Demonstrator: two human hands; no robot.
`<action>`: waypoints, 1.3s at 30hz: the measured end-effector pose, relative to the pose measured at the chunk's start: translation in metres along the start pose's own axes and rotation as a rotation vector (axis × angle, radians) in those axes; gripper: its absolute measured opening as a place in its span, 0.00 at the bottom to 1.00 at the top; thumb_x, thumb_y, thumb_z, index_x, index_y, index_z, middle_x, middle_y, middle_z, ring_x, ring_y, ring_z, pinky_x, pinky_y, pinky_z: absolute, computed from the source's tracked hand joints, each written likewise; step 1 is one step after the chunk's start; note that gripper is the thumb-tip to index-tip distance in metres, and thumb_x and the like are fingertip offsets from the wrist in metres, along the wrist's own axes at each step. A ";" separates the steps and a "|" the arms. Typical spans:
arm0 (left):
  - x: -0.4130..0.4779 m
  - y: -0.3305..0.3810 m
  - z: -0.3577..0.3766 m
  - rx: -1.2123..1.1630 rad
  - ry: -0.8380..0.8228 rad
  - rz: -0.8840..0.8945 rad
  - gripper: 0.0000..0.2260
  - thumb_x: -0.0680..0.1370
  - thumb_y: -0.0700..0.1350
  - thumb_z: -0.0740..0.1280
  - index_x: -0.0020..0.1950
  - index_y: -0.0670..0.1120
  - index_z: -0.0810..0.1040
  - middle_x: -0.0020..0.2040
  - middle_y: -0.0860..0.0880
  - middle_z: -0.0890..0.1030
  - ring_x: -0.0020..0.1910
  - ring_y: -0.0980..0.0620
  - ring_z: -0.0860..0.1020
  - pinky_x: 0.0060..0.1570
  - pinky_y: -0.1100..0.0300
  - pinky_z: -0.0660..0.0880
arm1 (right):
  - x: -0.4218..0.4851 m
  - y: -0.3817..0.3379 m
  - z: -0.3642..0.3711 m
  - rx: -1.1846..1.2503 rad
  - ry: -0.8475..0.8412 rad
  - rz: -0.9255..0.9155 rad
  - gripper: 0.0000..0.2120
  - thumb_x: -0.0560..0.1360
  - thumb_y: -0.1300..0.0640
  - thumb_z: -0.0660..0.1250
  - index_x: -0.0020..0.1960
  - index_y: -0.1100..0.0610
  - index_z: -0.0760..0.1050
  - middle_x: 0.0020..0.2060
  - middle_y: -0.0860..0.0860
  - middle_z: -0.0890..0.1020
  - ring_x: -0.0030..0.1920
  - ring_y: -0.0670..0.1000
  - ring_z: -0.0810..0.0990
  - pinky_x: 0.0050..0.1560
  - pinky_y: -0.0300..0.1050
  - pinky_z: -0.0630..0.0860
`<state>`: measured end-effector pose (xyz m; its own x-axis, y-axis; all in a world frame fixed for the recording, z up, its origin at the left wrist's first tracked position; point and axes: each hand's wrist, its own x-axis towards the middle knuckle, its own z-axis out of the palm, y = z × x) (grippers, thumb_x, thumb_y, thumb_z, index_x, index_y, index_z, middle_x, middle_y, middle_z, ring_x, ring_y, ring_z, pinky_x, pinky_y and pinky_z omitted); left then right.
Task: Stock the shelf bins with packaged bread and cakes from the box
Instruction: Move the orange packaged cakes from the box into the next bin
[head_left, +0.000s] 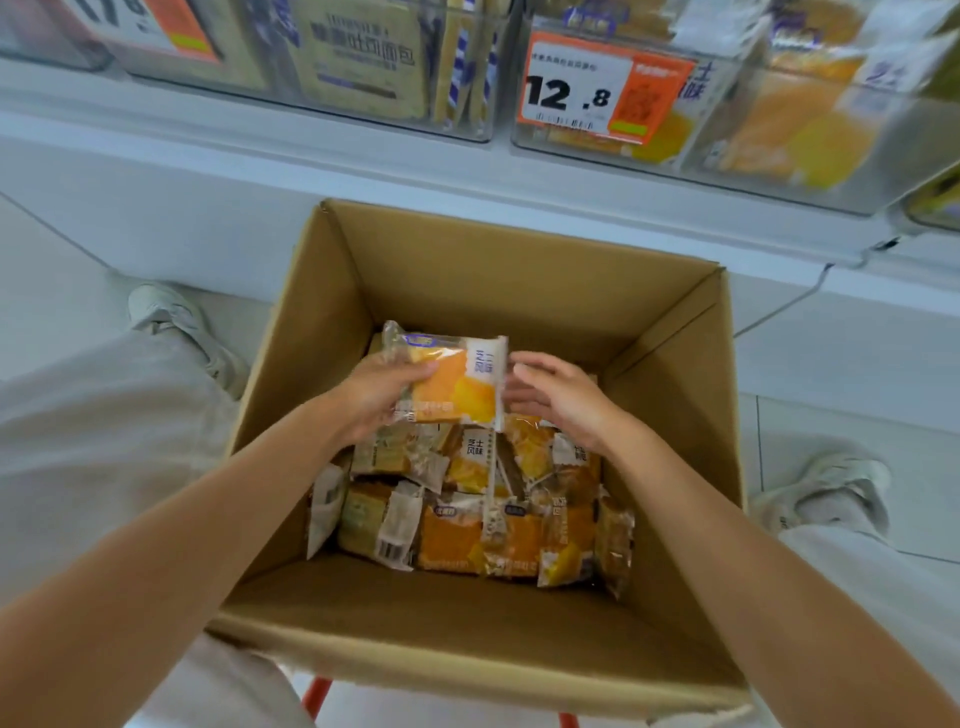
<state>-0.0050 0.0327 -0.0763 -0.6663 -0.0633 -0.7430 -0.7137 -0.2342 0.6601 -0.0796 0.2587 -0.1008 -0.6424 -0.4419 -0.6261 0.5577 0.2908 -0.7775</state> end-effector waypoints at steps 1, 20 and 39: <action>0.005 -0.004 -0.008 -0.016 0.092 0.031 0.07 0.78 0.45 0.70 0.54 0.47 0.77 0.53 0.44 0.84 0.52 0.46 0.83 0.59 0.46 0.77 | 0.005 0.010 0.001 -0.087 -0.010 0.019 0.14 0.80 0.56 0.65 0.65 0.52 0.74 0.59 0.53 0.81 0.57 0.52 0.81 0.59 0.48 0.78; 0.030 -0.036 -0.037 -0.016 0.332 -0.004 0.15 0.78 0.45 0.70 0.64 0.45 0.75 0.56 0.44 0.83 0.55 0.45 0.82 0.61 0.46 0.76 | 0.098 0.123 0.043 -1.225 -0.136 0.052 0.31 0.76 0.45 0.68 0.75 0.54 0.63 0.74 0.57 0.65 0.71 0.61 0.64 0.68 0.52 0.65; -0.049 0.052 0.046 0.295 0.039 0.341 0.32 0.68 0.73 0.65 0.58 0.49 0.80 0.53 0.48 0.85 0.56 0.46 0.82 0.59 0.49 0.76 | -0.080 -0.123 -0.049 -0.421 0.004 -0.164 0.13 0.69 0.57 0.77 0.53 0.51 0.80 0.50 0.52 0.84 0.55 0.54 0.82 0.55 0.51 0.75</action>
<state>-0.0198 0.0682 -0.0002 -0.8694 -0.1267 -0.4776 -0.4897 0.0927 0.8669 -0.1226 0.3001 0.0420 -0.7069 -0.5078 -0.4924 0.1867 0.5375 -0.8223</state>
